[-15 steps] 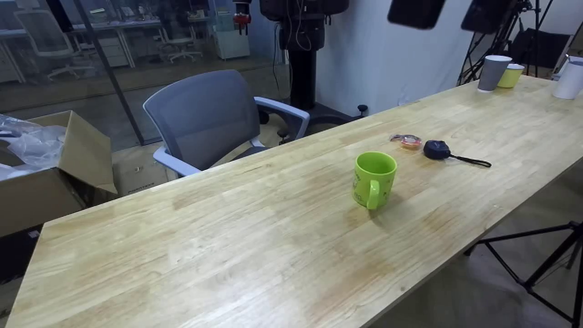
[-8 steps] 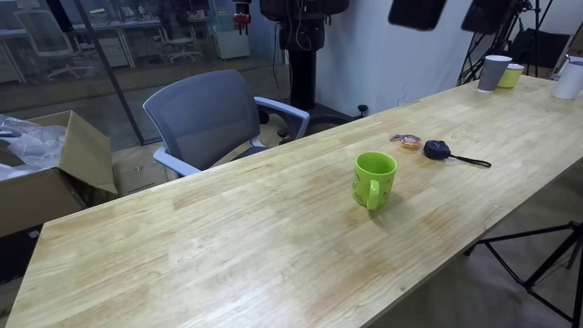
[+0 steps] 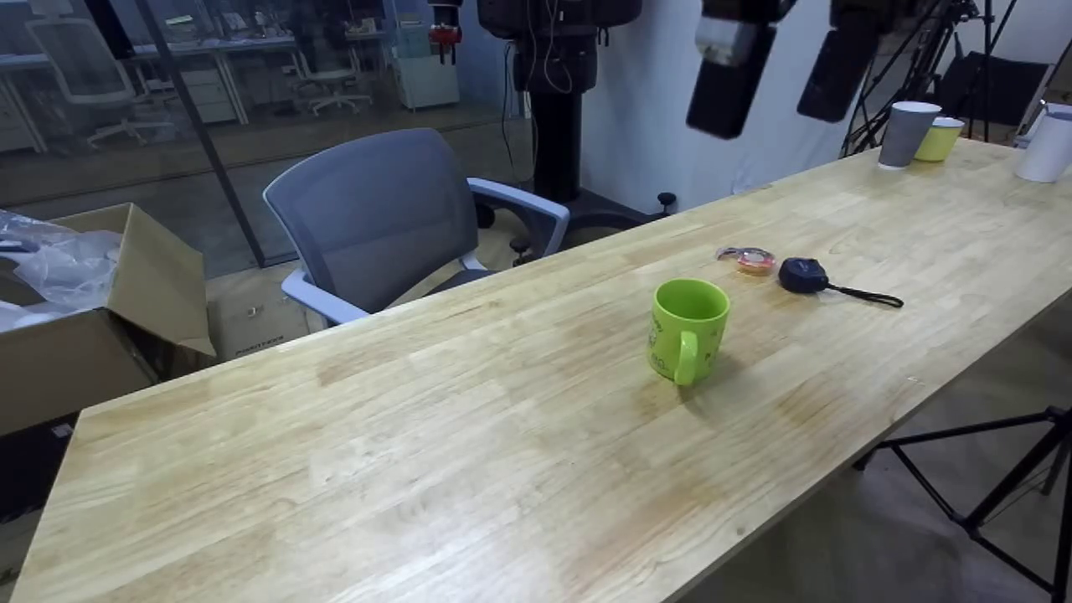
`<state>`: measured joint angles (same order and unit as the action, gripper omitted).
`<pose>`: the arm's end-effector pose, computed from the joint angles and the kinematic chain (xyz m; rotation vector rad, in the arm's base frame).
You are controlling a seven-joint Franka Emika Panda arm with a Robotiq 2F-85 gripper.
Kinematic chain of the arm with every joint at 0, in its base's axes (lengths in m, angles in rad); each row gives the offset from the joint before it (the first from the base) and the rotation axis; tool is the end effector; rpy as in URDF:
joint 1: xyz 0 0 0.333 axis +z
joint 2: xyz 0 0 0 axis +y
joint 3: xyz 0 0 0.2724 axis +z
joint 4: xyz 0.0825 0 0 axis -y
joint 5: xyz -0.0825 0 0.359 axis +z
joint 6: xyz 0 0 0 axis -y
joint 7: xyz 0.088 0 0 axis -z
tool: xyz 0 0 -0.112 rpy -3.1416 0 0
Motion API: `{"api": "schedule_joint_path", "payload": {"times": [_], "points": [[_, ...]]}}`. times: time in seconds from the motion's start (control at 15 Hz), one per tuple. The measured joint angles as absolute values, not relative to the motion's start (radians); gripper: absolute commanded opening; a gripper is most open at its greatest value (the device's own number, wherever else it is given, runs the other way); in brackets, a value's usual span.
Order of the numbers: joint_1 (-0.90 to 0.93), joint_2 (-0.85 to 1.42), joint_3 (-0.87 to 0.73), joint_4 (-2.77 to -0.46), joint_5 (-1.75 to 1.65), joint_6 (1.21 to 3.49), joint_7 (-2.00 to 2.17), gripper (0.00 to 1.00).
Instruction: Move the mug forward
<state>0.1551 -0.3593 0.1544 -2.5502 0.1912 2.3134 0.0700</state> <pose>0.4022 0.1312 0.3735 -3.0179 -0.1693 -0.1543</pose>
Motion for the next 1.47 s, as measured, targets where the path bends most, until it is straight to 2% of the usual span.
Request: {"api": "schedule_joint_path", "payload": {"times": [0.4,0.87,1.47], "points": [[0.061,-0.104,0.076,-2.380,0.095,2.363,0.020,1.00],[0.039,0.205,0.041,-2.146,0.077,2.358,0.013,1.00],[0.021,0.410,0.005,-1.989,0.076,2.289,0.015,1.00]]}}
